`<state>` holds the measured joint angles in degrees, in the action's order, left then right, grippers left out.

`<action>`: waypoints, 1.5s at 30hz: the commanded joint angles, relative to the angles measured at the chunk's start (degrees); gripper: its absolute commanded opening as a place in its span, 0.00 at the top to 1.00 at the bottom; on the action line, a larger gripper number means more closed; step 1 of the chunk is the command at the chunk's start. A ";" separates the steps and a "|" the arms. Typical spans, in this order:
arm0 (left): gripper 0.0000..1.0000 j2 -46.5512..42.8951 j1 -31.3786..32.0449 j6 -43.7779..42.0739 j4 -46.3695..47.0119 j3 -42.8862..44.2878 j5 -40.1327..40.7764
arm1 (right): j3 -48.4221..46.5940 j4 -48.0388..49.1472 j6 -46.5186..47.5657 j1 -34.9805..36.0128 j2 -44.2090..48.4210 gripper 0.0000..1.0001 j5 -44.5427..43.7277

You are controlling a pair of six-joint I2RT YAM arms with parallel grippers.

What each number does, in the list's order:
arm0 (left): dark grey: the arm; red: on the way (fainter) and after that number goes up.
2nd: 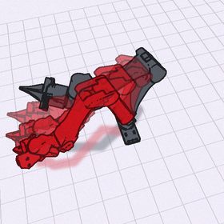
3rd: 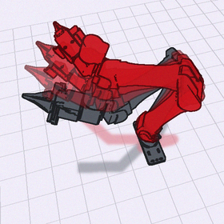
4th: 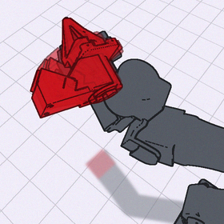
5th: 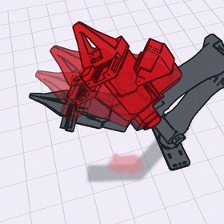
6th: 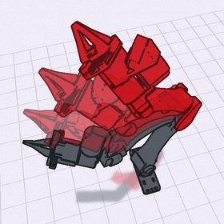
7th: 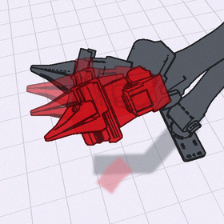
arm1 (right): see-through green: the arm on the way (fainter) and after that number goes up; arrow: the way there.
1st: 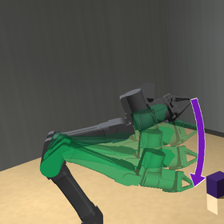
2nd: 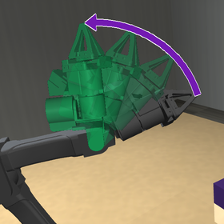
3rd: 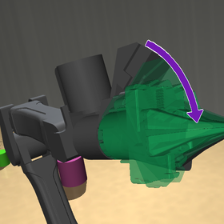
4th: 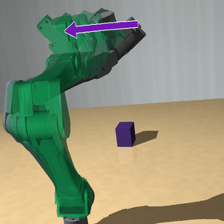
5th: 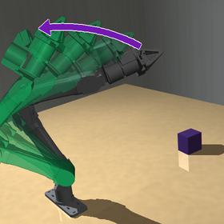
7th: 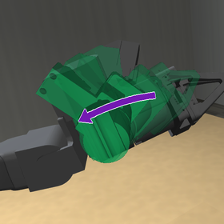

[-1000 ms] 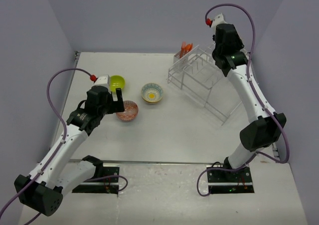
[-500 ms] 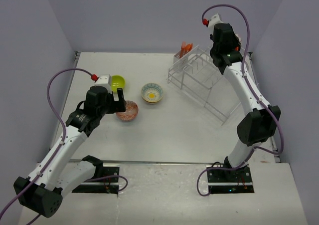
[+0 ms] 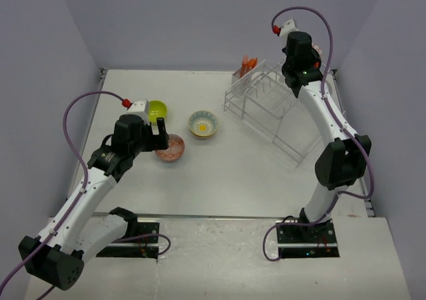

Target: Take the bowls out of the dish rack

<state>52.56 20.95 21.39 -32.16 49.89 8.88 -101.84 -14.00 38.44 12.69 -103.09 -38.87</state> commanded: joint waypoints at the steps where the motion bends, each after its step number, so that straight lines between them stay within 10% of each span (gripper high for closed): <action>1: 0.00 -0.61 -0.82 -1.70 3.07 -0.23 -1.41 | 0.15 2.84 0.06 -0.21 -1.24 0.78 1.08; 19: 0.00 -0.70 -1.70 -1.96 3.42 -0.23 -2.73 | 2.88 7.14 0.85 -0.65 -0.71 0.98 -0.33; 45: 0.00 -0.88 -2.76 -2.05 3.42 -0.32 -3.26 | 7.36 13.12 4.80 2.43 6.67 1.00 -2.43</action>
<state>52.47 18.76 21.17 -30.92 49.87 6.24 -94.65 -5.69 42.28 13.30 -100.27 -41.12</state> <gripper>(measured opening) 0.997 0.054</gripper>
